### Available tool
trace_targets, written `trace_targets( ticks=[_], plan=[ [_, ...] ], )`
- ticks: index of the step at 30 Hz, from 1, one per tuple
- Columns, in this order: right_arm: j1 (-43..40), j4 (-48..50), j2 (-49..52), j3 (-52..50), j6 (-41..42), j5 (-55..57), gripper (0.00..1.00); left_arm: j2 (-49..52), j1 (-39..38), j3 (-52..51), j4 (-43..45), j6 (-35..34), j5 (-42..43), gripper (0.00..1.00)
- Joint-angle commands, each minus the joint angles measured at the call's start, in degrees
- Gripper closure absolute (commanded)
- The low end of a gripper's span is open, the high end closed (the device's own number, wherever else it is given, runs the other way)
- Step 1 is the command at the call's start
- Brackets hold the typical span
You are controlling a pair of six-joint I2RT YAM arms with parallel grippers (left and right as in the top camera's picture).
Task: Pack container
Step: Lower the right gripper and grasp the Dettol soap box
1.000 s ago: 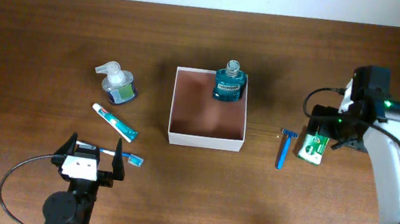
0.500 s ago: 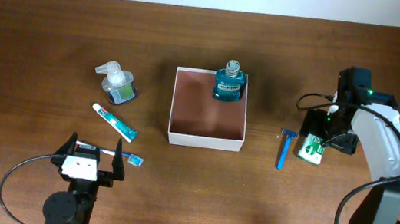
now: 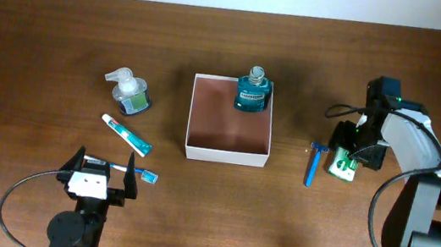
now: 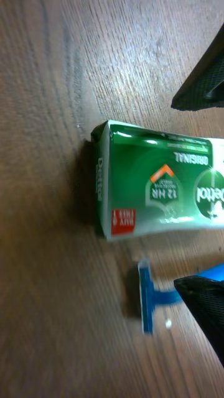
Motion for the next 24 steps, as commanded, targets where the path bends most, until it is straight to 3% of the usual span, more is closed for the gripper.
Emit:
trace_targets(
  ticks=[1,4,11,15,21,24],
  plan=[
    [-2.3,0.2,1.8,-0.6,0.3,-0.3,0.24,-0.2,-0.2,-0.3,0.0,-0.3,-0.1,0.01],
    [-4.2,0.3,2.1,-0.6,-0.3,-0.3,0.28,-0.2,-0.2,-0.3,0.0,-0.3,-0.1,0.01],
    [-5.0,2.5,2.3,-0.6,-12.7,-5.5,0.29,-0.2,-0.2,-0.3,0.0,-0.3,-0.1,0.01],
    [-5.0,2.5,2.3,-0.6,-12.4,-6.7,0.28,-0.2,-0.2,-0.3,0.0,-0.3,-0.1,0.01],
    [-5.0,2.8,2.3,-0.9,-5.0,-6.5,0.28,-0.2,-0.2,-0.3,0.0,-0.3,-0.1,0.01],
    [-5.0,3.6,2.3,-1.6,-3.3,-6.3,0.36,-0.2,-0.2,-0.3,0.0,-0.3,-0.1,0.01]
  ],
)
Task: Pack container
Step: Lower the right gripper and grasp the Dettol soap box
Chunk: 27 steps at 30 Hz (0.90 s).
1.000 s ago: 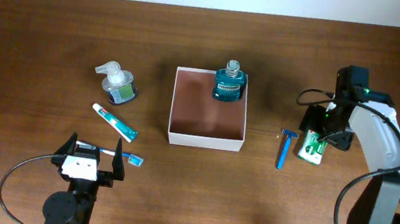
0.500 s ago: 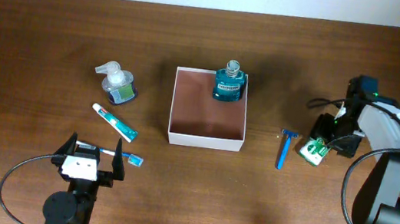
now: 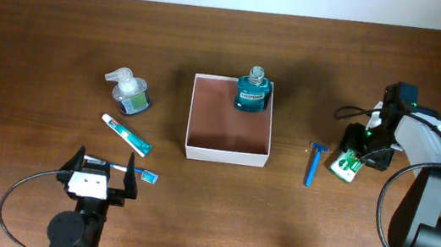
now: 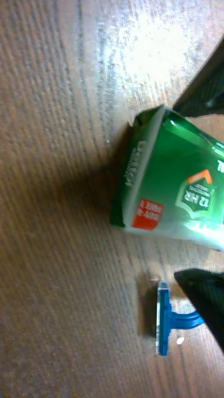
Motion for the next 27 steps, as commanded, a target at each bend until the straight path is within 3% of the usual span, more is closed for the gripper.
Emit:
trace_targets(
  ticks=[1,13,21,27],
  plan=[
    [0.1,0.3,0.7,-1.1,2.9,-0.7,0.38,-0.2,-0.2,-0.3,0.0,-0.3,-0.1,0.01],
    [0.1,1.7,0.7,-1.1,2.5,-0.7,0.42,-0.2,-0.2,-0.3,0.0,-0.3,-0.1,0.01],
    [0.1,4.7,0.7,-5.2,2.4,-0.7,0.37,-0.2,-0.2,-0.3,0.0,-0.3,-0.1,0.01],
    [0.1,5.1,0.7,-5.3,2.4,-0.7,0.61,-0.2,-0.2,-0.3,0.0,-0.3,0.0,0.01]
  ],
)
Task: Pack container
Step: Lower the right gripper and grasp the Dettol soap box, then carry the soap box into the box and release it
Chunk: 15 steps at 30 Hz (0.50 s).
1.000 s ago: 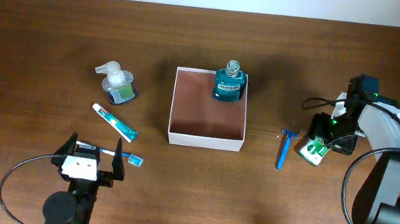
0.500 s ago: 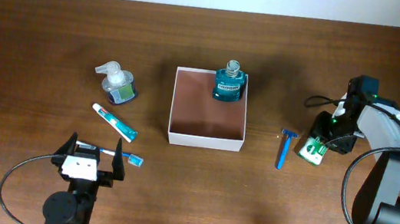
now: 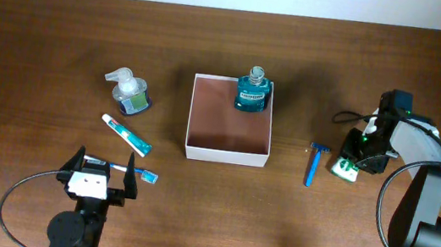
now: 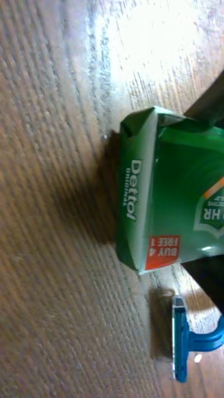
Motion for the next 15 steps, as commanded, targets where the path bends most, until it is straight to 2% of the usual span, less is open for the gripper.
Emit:
trace_targets(
  ticks=[1,9,15],
  plan=[
    [0.1,0.3,0.6,-0.9,0.2,-0.3,0.66,-0.2,-0.2,-0.3,0.0,-0.3,0.0,0.01],
    [0.1,-4.2,0.6,2.7,0.1,-0.3,0.75,-0.2,-0.2,-0.3,0.0,-0.3,0.0,0.01],
    [4.3,-19.2,0.6,19.7,-3.8,-0.3,0.75,-0.2,-0.2,-0.3,0.0,-0.3,0.0,0.01]
  ],
)
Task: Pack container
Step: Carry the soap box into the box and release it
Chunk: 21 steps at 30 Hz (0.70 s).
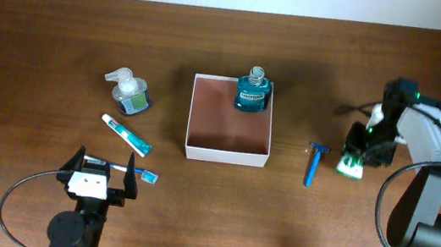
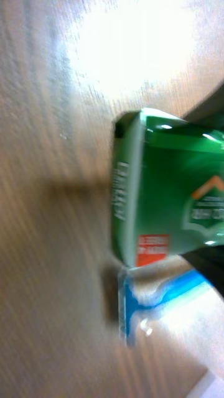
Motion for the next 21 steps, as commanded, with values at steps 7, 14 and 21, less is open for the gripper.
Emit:
trace_targets(
  ticks=[7,14,21],
  plan=[
    [12.8,-11.4,-0.5,22.5,-1.8,-1.5,0.75,-0.2,-0.2,-0.3,0.0,-0.3,0.0,0.01],
    [25.8,-11.8,-0.5,24.6,-0.5,-3.4,0.75,-0.2,-0.2,-0.3,0.0,-0.3,0.0,0.01],
    [33.1,-7.1,-0.5,23.6,2.4,-3.4,0.75,-0.2,-0.2,-0.3,0.0,-0.3,0.0,0.0]
  ],
)
